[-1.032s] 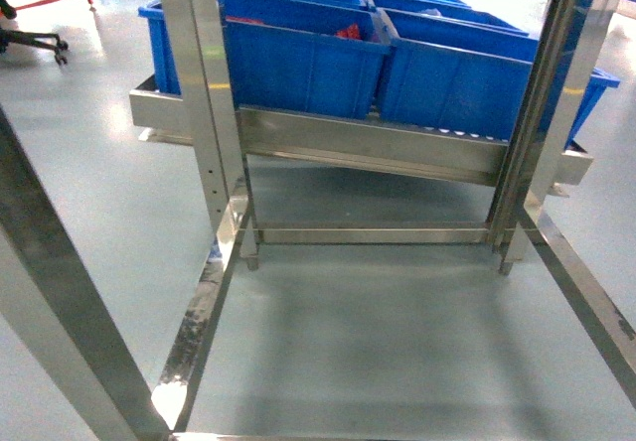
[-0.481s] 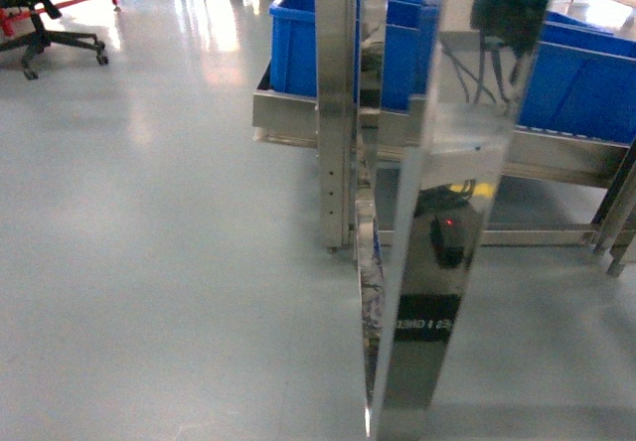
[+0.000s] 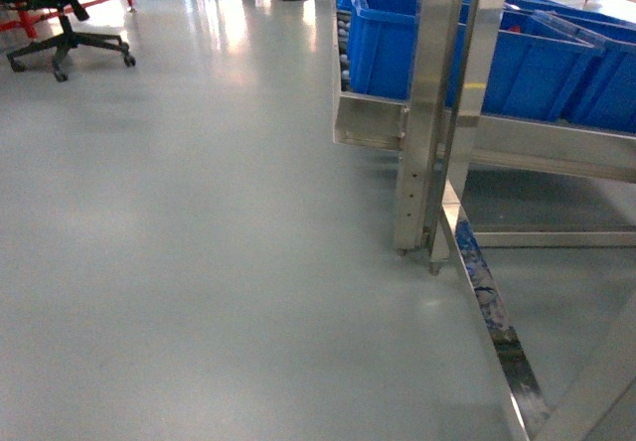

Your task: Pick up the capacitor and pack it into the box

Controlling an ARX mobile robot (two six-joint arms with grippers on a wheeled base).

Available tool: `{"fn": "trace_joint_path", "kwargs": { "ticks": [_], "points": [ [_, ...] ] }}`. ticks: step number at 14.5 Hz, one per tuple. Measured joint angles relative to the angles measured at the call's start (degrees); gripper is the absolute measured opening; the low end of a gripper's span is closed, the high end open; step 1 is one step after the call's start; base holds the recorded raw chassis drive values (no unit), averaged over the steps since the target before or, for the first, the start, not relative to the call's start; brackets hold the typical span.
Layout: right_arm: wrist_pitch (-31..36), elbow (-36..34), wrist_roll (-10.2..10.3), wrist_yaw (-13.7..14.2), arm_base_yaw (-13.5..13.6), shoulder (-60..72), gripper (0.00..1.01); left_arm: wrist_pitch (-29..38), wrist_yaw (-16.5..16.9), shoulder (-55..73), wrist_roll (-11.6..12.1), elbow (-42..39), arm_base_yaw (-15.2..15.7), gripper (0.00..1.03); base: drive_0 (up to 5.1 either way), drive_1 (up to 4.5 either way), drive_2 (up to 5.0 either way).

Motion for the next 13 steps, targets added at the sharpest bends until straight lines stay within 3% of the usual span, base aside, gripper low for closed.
{"fn": "trace_joint_path", "kwargs": {
  "ticks": [13],
  "points": [
    [-0.24,0.00,0.00,-0.02,0.00,0.00,0.98,-0.02,0.22,0.00,0.00,-0.02,0.00,0.43,-5.0,2.44,2.4]
  ]
}}
